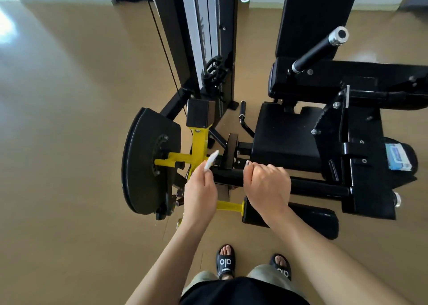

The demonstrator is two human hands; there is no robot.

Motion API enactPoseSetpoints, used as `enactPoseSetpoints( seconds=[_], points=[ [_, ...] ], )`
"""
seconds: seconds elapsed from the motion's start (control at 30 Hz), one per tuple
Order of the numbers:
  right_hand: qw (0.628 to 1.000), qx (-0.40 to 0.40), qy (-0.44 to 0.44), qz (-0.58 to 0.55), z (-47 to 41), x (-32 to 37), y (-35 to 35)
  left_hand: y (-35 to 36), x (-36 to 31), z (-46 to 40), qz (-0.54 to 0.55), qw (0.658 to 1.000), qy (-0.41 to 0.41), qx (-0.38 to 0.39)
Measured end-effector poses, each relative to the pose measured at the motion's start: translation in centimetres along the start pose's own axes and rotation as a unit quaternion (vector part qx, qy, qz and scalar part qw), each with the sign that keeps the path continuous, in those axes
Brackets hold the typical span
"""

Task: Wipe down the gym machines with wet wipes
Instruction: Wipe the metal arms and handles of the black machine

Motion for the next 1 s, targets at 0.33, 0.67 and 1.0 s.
enactPoseSetpoints(
  seconds=[0.33,0.67,1.0],
  points=[
    [1.000,0.008,-0.001,-0.005,-0.1,0.0,0.4,1.7,-2.7,-6.7,-0.352,0.865,0.061,0.353],
    [0.964,0.226,-0.138,0.001,-3.0,-0.6,0.6,4.7,0.5,-12.0,-0.358,0.779,-0.132,0.498],
    [0.805,0.555,-0.115,-0.176,-9.9,0.1,7.2,8.1,5.4,-14.0,-0.349,0.717,-0.210,0.565]
  ],
)
Point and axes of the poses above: each hand's wrist, its own z-axis away from the middle knuckle, its own y-axis out of the palm, x = y × z, the point moved 4 cm from there along -z, towards the middle knuckle, and after that the axes turned 15 degrees about z, right-handed, at the moved point
